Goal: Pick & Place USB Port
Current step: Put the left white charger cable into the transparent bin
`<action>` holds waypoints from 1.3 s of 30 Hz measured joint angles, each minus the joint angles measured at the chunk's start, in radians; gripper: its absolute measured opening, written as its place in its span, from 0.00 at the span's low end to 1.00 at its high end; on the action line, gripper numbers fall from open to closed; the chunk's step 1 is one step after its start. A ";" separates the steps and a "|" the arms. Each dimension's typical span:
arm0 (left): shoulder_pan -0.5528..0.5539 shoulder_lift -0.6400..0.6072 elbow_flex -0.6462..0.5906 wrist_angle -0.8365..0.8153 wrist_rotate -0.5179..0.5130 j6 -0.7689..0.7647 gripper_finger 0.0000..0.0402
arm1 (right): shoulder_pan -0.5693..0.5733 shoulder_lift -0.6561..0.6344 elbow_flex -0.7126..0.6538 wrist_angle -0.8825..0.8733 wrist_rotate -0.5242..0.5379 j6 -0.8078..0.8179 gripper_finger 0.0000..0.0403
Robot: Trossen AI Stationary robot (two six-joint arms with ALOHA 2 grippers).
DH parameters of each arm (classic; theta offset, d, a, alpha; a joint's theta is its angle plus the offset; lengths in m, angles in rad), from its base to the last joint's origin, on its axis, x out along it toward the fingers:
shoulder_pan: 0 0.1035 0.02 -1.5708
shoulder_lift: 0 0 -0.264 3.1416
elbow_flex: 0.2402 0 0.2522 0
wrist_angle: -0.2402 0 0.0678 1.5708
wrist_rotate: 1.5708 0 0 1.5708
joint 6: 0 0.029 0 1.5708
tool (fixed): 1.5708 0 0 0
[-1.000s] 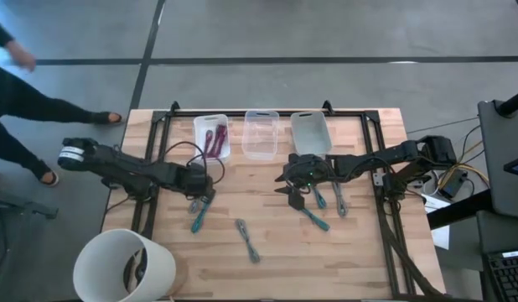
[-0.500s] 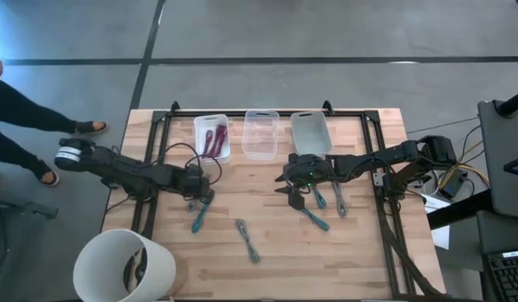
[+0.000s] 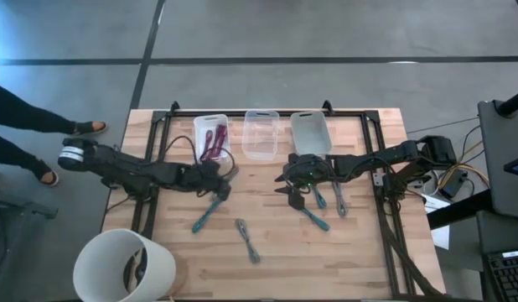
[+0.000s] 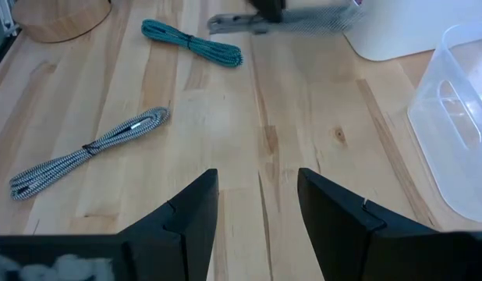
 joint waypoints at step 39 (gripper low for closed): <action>0.425 0.740 0.798 0.037 -0.124 0.497 0.04 | 0.000 0.000 -0.003 -0.003 0.000 -0.003 0.43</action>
